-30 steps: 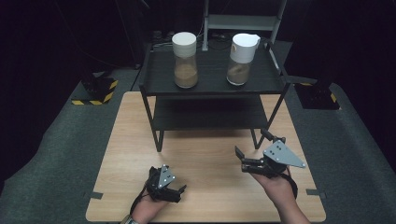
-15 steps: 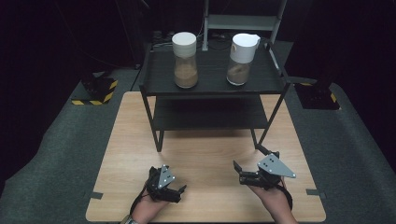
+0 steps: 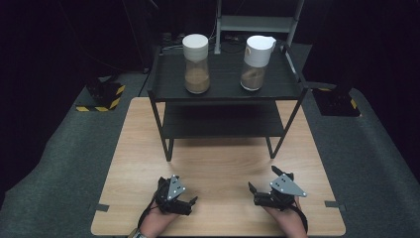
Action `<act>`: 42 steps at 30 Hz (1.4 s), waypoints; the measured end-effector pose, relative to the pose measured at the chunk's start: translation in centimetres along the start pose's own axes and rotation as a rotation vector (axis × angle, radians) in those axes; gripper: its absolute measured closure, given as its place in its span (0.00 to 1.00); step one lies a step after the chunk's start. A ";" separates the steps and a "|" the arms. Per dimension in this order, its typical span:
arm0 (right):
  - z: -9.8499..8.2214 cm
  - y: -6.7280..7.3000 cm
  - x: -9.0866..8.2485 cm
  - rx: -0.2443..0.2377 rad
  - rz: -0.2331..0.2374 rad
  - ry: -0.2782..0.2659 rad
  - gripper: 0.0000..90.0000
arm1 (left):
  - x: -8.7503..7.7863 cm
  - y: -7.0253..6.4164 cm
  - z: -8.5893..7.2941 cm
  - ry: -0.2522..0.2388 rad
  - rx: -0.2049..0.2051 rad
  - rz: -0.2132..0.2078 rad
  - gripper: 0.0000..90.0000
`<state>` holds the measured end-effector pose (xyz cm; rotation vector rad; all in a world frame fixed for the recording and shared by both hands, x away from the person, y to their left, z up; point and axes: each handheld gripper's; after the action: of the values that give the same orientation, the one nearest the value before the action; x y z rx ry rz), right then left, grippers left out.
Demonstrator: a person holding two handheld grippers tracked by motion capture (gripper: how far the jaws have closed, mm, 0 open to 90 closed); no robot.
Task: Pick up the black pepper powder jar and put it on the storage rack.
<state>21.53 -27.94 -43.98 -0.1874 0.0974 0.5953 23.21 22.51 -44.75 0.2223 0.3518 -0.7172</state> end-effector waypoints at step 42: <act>-0.4 -0.1 0.2 -0.066 0.037 0.180 0.01 | -0.1 -0.7 -0.1 -0.004 0.035 0.012 0.02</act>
<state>21.75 -27.99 -44.34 -0.3034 0.2563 0.6185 22.68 22.08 -44.83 0.2557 0.3341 -0.7118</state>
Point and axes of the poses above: each handheld gripper's, and its own axes: x roughly forward along the jaws, z roughly out of its top, y roughly to its left, and after that the axes turned 14 degrees about -y, right-handed
